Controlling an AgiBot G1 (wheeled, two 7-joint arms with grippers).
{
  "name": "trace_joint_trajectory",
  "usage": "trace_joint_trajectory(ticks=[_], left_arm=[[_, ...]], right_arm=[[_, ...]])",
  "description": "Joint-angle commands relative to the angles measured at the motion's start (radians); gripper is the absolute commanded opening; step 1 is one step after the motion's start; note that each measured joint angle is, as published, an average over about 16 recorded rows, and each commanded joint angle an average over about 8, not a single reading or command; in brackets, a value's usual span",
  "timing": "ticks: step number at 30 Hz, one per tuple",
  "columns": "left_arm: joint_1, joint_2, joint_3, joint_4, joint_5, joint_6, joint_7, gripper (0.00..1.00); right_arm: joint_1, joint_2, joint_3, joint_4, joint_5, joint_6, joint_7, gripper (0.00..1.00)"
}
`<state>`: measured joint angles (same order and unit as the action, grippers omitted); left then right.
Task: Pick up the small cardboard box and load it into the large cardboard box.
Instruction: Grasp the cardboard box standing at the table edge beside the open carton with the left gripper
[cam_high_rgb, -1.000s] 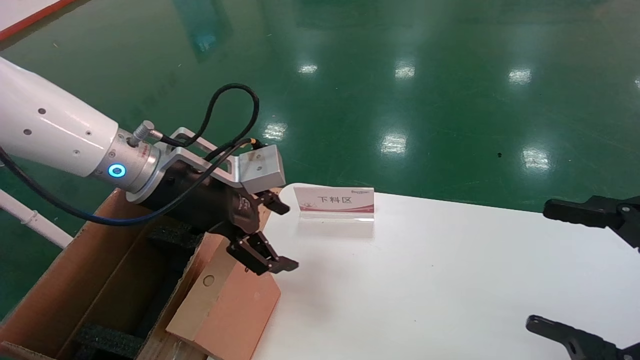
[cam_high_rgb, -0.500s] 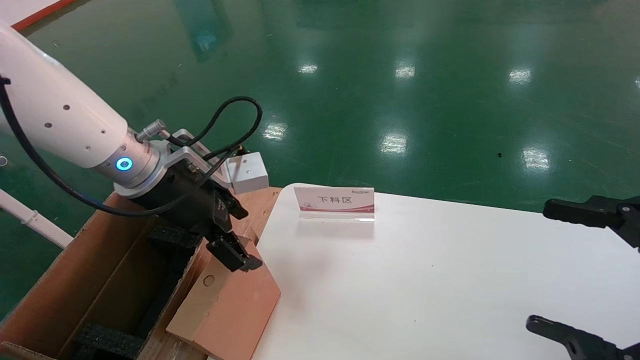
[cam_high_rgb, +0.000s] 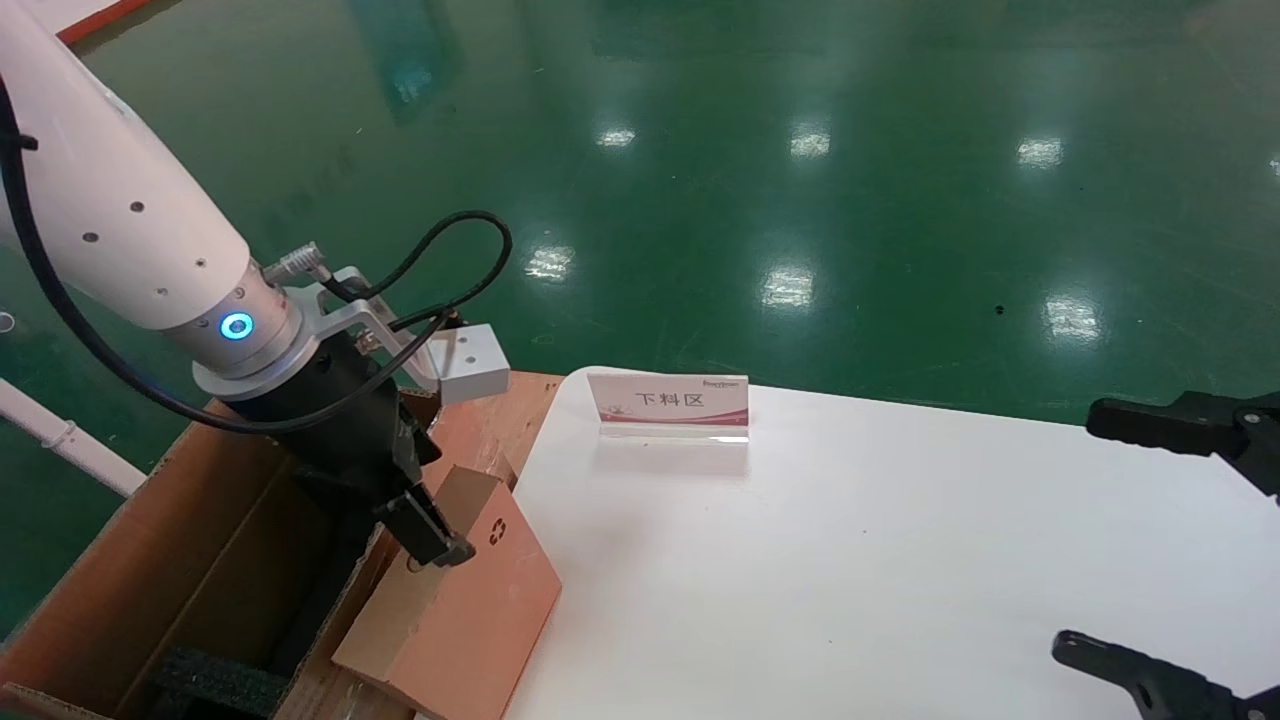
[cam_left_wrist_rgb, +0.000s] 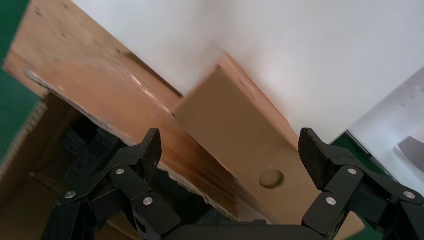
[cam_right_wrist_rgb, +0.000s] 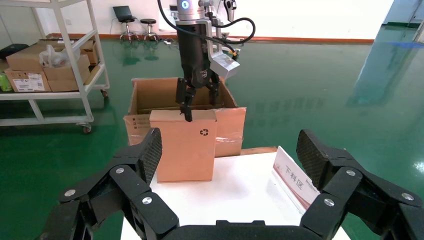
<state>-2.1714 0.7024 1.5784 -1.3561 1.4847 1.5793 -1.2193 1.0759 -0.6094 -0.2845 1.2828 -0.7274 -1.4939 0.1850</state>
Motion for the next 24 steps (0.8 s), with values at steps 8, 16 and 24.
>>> trace_joint_trajectory(ticks=[8, 16, 24], left_arm=[[-0.072, 0.027, 0.16, 0.0, -0.08, -0.01, -0.043, 1.0], [-0.088, 0.048, 0.25, 0.0, -0.12, -0.027, -0.058, 1.0], [-0.084, 0.06, 0.302, 0.0, -0.126, -0.05, -0.072, 1.0]], right_arm=[[0.0, 0.0, -0.001, 0.0, 0.0, 0.0, 0.0, 1.0], [0.0, 0.0, -0.001, 0.0, 0.001, 0.001, -0.001, 1.0], [0.0, 0.001, -0.002, 0.0, 0.001, 0.001, -0.001, 1.0]])
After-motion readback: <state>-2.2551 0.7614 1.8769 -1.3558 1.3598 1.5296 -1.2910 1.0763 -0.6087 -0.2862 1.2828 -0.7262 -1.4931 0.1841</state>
